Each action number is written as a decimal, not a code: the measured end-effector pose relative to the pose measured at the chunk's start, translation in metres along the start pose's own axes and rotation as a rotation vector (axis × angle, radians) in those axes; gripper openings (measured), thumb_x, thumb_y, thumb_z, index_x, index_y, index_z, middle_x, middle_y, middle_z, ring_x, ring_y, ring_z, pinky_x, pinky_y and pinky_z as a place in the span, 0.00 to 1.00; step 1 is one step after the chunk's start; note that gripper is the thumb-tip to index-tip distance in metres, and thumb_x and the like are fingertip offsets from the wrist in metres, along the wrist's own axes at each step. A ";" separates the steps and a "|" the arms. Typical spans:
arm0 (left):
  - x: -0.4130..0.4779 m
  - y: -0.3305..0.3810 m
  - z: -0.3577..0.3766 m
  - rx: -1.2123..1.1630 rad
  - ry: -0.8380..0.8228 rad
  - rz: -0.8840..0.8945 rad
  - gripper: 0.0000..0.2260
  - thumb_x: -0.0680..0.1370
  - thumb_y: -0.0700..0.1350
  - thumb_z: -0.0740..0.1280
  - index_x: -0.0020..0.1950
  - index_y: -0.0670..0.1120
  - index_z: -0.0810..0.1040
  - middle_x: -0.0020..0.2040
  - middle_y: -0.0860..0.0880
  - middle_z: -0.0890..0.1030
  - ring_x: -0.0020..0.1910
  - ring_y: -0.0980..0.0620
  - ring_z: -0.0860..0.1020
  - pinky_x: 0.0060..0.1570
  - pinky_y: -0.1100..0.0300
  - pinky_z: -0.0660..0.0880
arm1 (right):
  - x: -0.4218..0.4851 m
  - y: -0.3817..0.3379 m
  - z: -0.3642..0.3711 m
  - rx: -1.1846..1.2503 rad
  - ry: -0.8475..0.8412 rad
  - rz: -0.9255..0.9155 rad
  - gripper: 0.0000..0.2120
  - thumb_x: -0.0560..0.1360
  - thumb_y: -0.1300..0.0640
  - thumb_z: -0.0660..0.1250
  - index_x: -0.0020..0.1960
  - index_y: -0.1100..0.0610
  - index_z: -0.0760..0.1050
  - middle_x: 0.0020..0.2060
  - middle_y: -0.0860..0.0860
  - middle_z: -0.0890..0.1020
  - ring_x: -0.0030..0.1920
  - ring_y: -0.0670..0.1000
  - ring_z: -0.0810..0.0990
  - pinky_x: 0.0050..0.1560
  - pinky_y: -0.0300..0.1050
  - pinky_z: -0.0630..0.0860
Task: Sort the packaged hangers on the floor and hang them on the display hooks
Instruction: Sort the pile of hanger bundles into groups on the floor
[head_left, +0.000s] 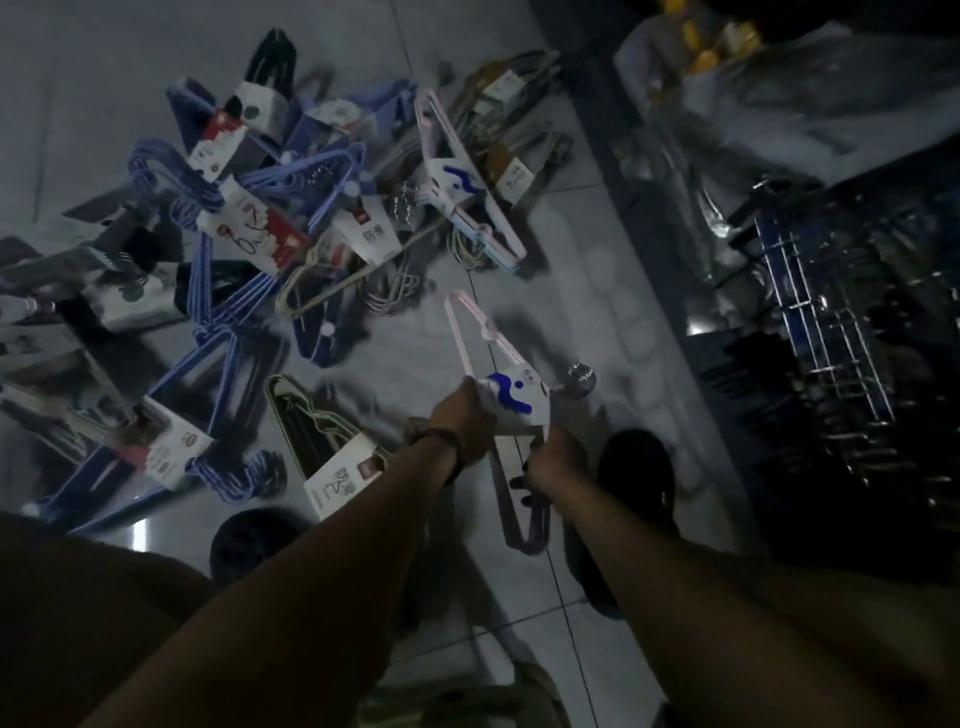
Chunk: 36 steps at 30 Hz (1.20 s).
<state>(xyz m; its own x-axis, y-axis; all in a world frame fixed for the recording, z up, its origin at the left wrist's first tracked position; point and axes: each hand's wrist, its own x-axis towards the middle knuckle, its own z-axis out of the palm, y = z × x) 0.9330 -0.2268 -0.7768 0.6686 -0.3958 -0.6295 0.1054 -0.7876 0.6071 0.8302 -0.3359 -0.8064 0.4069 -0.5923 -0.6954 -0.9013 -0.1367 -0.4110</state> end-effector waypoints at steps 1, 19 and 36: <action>-0.002 -0.002 0.004 0.031 0.007 -0.009 0.16 0.86 0.48 0.60 0.73 0.47 0.67 0.66 0.45 0.77 0.57 0.47 0.77 0.61 0.49 0.77 | 0.001 0.004 0.006 0.019 -0.011 0.012 0.09 0.85 0.63 0.59 0.62 0.55 0.74 0.45 0.52 0.78 0.36 0.50 0.82 0.23 0.37 0.76; 0.028 -0.050 0.004 0.701 -0.186 0.011 0.34 0.81 0.53 0.65 0.81 0.66 0.51 0.84 0.53 0.55 0.83 0.39 0.47 0.74 0.26 0.41 | 0.063 -0.016 0.028 0.115 -0.273 0.058 0.09 0.84 0.50 0.61 0.64 0.48 0.73 0.55 0.54 0.81 0.51 0.59 0.84 0.51 0.57 0.85; 0.103 -0.006 -0.036 0.659 -0.022 0.078 0.43 0.78 0.52 0.71 0.83 0.63 0.46 0.82 0.42 0.34 0.81 0.34 0.44 0.77 0.38 0.59 | 0.096 -0.181 -0.080 -0.345 0.007 -0.530 0.11 0.82 0.54 0.65 0.61 0.56 0.80 0.59 0.55 0.83 0.57 0.57 0.81 0.55 0.45 0.77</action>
<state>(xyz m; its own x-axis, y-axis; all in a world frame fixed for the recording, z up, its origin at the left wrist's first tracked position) 1.0279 -0.2464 -0.8278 0.6399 -0.4674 -0.6099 -0.4198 -0.8775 0.2319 1.0204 -0.4316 -0.7513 0.8112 -0.3789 -0.4455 -0.5742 -0.6605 -0.4838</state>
